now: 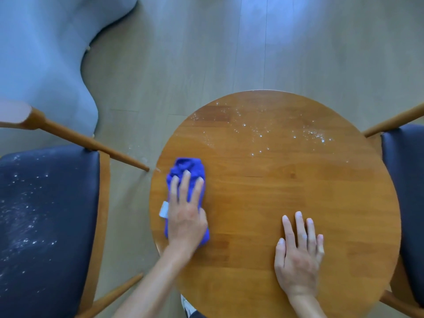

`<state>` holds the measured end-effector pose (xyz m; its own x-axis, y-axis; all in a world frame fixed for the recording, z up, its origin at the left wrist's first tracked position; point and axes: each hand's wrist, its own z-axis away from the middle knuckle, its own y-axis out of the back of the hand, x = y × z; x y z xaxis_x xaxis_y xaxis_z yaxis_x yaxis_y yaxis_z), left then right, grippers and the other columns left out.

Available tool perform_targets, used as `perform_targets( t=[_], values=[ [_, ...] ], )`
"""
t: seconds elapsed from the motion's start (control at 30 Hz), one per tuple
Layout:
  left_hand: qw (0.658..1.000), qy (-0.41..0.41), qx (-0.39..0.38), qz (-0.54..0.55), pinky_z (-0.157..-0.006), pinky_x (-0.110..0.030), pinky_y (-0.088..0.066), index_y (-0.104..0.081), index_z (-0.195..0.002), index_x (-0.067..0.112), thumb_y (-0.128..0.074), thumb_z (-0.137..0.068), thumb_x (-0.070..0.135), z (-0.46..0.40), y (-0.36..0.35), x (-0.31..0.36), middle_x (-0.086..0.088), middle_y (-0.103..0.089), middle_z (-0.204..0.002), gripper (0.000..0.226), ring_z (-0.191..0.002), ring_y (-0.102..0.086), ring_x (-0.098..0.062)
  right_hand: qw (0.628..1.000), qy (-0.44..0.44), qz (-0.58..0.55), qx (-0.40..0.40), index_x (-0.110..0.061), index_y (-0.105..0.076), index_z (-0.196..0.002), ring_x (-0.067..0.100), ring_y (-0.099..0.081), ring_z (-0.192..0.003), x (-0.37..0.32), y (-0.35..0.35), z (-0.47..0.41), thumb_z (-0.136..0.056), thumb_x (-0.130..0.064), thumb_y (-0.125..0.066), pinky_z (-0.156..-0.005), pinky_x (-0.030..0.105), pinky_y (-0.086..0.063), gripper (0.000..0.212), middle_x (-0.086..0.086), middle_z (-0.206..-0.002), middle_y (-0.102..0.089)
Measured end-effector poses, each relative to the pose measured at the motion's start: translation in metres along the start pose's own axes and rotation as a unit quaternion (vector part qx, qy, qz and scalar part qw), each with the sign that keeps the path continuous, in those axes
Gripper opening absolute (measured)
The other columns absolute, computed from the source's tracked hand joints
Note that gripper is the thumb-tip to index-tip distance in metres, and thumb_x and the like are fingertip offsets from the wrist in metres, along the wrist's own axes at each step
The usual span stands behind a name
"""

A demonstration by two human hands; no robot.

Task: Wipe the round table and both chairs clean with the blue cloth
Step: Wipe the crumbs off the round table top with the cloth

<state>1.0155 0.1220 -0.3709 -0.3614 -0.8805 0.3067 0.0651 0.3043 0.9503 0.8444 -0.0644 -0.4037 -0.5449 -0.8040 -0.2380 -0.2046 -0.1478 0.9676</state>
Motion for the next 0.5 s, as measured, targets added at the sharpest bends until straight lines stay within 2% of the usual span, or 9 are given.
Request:
perform_targets(
  t=[0.13, 0.23, 0.33, 0.4, 0.5],
  values=[
    [0.985, -0.155, -0.066, 0.039, -0.100, -0.049, -0.042, -0.054, -0.134, 0.020, -0.046, -0.073, 0.007, 0.088, -0.012, 0.062, -0.010, -0.039, -0.149, 0.063, -0.139, -0.032, -0.036, 1.000, 0.000, -0.002, 0.003, -0.018, -0.043, -0.141, 0.032, -0.031, -0.141, -0.001, 0.001, -0.001, -0.091, -0.027, -0.034, -0.115, 0.053, -0.018, 0.051, 0.010, -0.152, -0.038],
    [0.965, -0.244, -0.086, 0.051, -0.089, -0.047, -0.051, -0.063, -0.123, 0.024, -0.033, -0.091, 0.009, 0.100, -0.019, 0.070, -0.006, -0.050, -0.141, 0.047, -0.131, -0.045, -0.033, 1.000, 0.002, -0.001, 0.013, -0.019, -0.043, -0.140, 0.032, -0.033, -0.140, -0.001, 0.000, -0.001, -0.092, -0.027, -0.033, -0.113, 0.054, -0.021, 0.049, 0.011, -0.150, -0.041],
    [0.954, -0.288, -0.071, 0.052, -0.097, -0.051, -0.045, -0.060, -0.128, 0.022, -0.035, -0.085, 0.009, 0.070, -0.013, 0.049, -0.008, -0.045, -0.146, 0.051, -0.136, -0.039, -0.033, 1.000, 0.004, -0.006, 0.014, -0.019, -0.044, -0.139, 0.032, -0.033, -0.140, 0.000, -0.001, -0.002, -0.092, -0.027, -0.034, -0.114, 0.052, -0.020, 0.049, 0.011, -0.150, -0.041],
    [0.963, -0.261, -0.047, 0.045, -0.103, -0.053, -0.040, -0.058, -0.131, 0.017, -0.043, -0.076, 0.005, 0.035, -0.008, 0.023, -0.011, -0.041, -0.147, 0.058, -0.138, -0.034, -0.037, 1.000, 0.003, -0.011, 0.006, -0.017, -0.046, -0.139, 0.032, -0.032, -0.141, 0.000, -0.001, -0.002, -0.092, -0.027, -0.034, -0.117, 0.049, -0.015, 0.050, 0.012, -0.150, -0.040],
    [0.993, -0.115, -0.003, 0.027, -0.107, -0.053, -0.036, -0.056, -0.132, 0.012, -0.043, -0.071, 0.005, -0.030, 0.005, -0.033, -0.014, -0.040, -0.147, 0.063, -0.138, -0.031, -0.038, 1.000, -0.002, -0.021, -0.002, -0.017, -0.046, -0.139, 0.032, -0.029, -0.142, -0.001, 0.000, -0.001, -0.092, -0.026, -0.033, -0.118, 0.046, -0.010, 0.050, 0.011, -0.152, -0.038]
  ],
)
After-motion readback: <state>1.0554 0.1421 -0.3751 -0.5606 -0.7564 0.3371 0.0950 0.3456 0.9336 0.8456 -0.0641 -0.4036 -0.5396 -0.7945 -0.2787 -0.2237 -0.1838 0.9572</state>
